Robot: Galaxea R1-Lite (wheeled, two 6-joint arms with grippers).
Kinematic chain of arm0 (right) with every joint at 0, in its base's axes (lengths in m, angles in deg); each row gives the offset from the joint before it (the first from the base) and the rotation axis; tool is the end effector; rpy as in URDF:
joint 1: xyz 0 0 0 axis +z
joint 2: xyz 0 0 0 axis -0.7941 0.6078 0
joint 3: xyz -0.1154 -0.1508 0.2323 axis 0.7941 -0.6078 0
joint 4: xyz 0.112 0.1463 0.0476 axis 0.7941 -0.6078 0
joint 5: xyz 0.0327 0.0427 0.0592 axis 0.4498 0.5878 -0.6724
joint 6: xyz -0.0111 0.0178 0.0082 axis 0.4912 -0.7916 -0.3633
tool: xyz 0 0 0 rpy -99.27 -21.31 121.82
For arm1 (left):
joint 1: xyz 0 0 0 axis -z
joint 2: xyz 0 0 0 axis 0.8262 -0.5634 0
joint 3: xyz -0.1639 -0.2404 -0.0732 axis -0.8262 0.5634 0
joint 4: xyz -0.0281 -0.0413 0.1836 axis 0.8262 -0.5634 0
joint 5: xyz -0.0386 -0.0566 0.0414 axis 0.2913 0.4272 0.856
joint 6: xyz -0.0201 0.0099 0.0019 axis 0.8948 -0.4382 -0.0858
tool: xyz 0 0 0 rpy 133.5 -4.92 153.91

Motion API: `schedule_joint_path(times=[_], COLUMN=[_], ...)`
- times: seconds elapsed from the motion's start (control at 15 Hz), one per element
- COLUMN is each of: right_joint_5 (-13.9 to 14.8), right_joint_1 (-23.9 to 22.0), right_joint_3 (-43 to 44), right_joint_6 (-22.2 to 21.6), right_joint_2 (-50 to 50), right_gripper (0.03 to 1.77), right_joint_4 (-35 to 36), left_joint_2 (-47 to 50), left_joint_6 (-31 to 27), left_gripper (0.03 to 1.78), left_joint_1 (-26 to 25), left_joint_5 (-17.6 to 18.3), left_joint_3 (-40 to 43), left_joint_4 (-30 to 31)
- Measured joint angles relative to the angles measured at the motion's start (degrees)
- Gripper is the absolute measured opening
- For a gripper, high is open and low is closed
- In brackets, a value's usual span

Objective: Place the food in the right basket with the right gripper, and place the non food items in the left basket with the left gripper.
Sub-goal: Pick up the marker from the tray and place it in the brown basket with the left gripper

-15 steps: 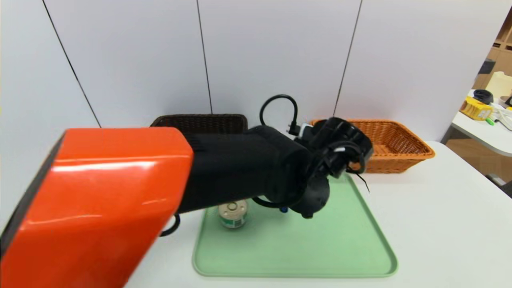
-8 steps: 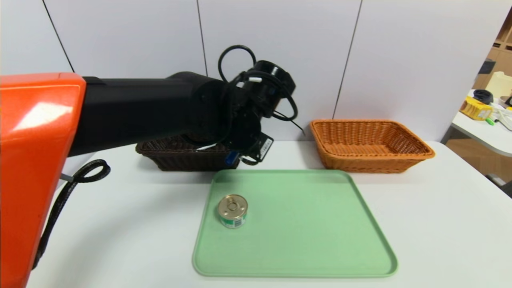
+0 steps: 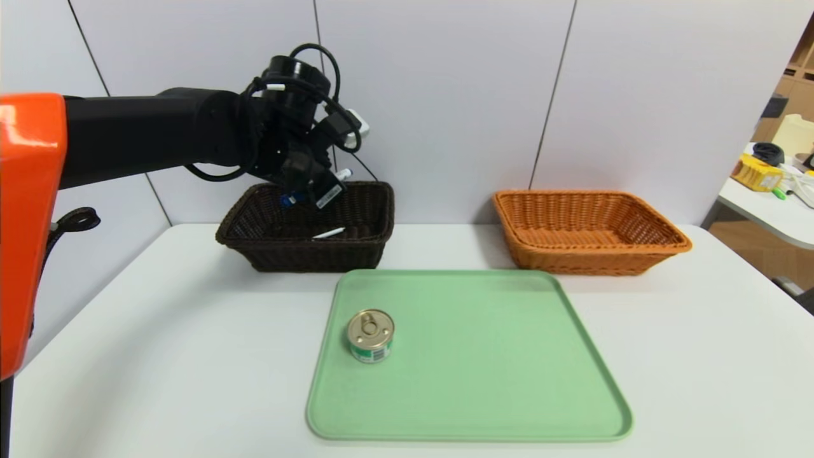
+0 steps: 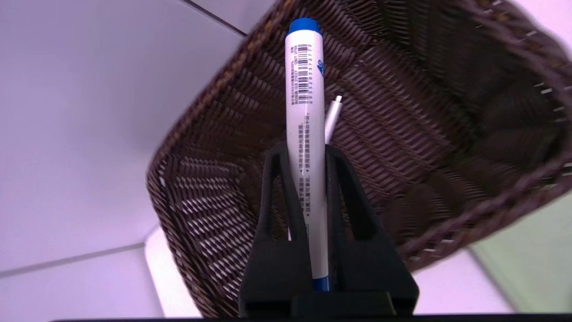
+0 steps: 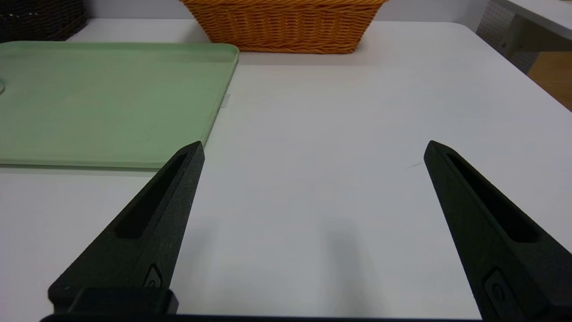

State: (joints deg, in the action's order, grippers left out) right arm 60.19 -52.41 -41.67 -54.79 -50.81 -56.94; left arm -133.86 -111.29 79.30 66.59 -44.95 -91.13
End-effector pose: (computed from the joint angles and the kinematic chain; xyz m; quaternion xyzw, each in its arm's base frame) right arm -0.0232 0.0001 0.0758 -0.0059 0.0005 0.0049 1.0000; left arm 0.3858 -0.1626 0.2612 0.3632 0.2195 -0.1526 0.8926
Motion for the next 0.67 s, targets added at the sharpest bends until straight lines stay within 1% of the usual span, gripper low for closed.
schedule_joint_path(times=[0.13,0.33,0.53,0.6,0.67], right_joint_5=[0.00,0.01,0.00,0.00,0.00], right_joint_1=[0.00,0.00,0.00,0.00,0.00], right_joint_3=[0.00,0.00,0.00,0.00,0.00], right_joint_6=[0.00,-0.02,-0.02,-0.02,-0.02], right_joint_2=[0.00,0.00,0.00,0.00,0.00], right_gripper=[1.70,1.70,1.70,1.70,1.70], right_joint_4=[-0.02,0.01,-0.02,0.01,-0.02], left_joint_2=[-0.99,-2.78,-4.63,-5.34,-5.97], left_joint_6=[-6.80,-14.01,-17.88,-18.74,-18.97], left_gripper=[0.16,0.16,0.16,0.16,0.16], left_joint_1=[-3.86,-7.72,-9.84,-10.25,-10.47], left_joint_5=[5.11,12.41,17.60,18.93,19.26], left_joint_3=[-0.02,-0.05,-0.20,-0.20,-0.20], left_joint_4=[2.69,3.12,3.12,3.17,3.19])
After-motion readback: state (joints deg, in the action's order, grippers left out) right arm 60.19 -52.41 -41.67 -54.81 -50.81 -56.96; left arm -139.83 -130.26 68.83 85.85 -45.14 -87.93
